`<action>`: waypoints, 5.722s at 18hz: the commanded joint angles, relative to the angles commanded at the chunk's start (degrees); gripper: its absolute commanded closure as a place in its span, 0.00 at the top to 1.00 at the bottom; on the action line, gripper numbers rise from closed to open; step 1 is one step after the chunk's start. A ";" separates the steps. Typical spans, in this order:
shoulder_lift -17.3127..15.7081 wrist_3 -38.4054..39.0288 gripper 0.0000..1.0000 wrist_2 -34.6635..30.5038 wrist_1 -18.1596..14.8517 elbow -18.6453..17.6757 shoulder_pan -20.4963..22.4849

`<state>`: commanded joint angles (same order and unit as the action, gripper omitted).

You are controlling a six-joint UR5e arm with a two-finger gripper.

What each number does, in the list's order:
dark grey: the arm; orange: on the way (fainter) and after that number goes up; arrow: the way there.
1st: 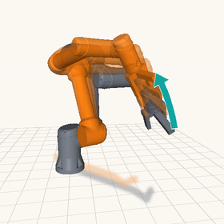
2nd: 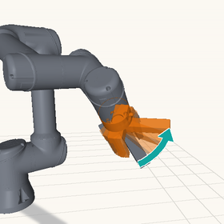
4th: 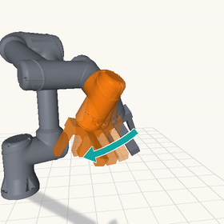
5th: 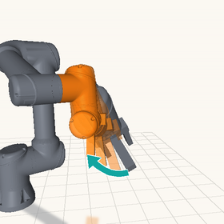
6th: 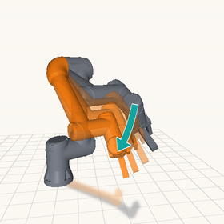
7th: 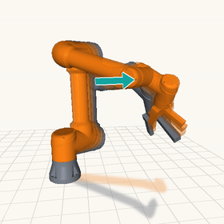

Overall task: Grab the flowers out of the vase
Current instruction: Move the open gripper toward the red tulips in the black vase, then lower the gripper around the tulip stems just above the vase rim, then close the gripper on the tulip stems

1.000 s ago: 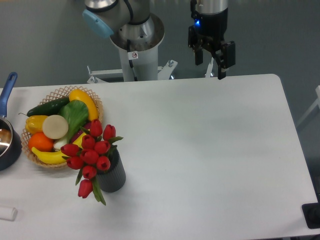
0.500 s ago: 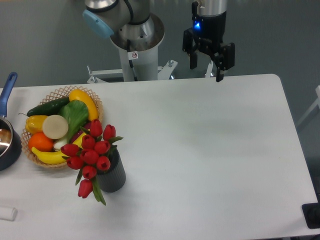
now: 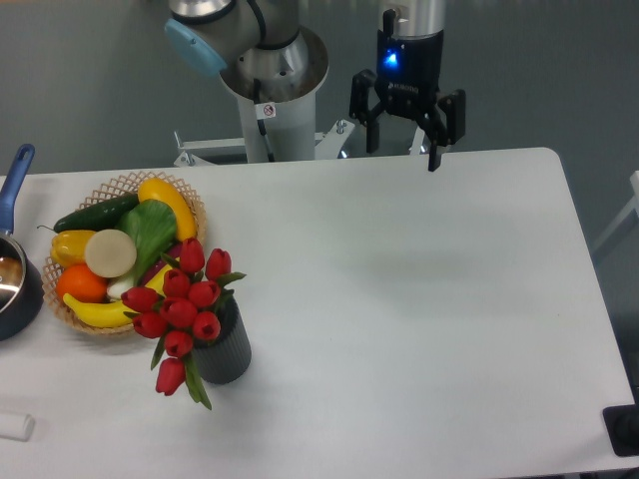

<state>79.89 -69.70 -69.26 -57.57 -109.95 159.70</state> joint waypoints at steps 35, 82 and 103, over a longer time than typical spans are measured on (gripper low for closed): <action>10.63 0.27 1.00 27.68 13.27 -5.71 -10.11; 27.16 0.88 0.72 35.08 16.61 2.11 -19.51; 23.74 7.55 0.44 36.04 16.61 3.51 -18.28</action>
<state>103.63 -62.15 -33.22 -40.96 -106.44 141.42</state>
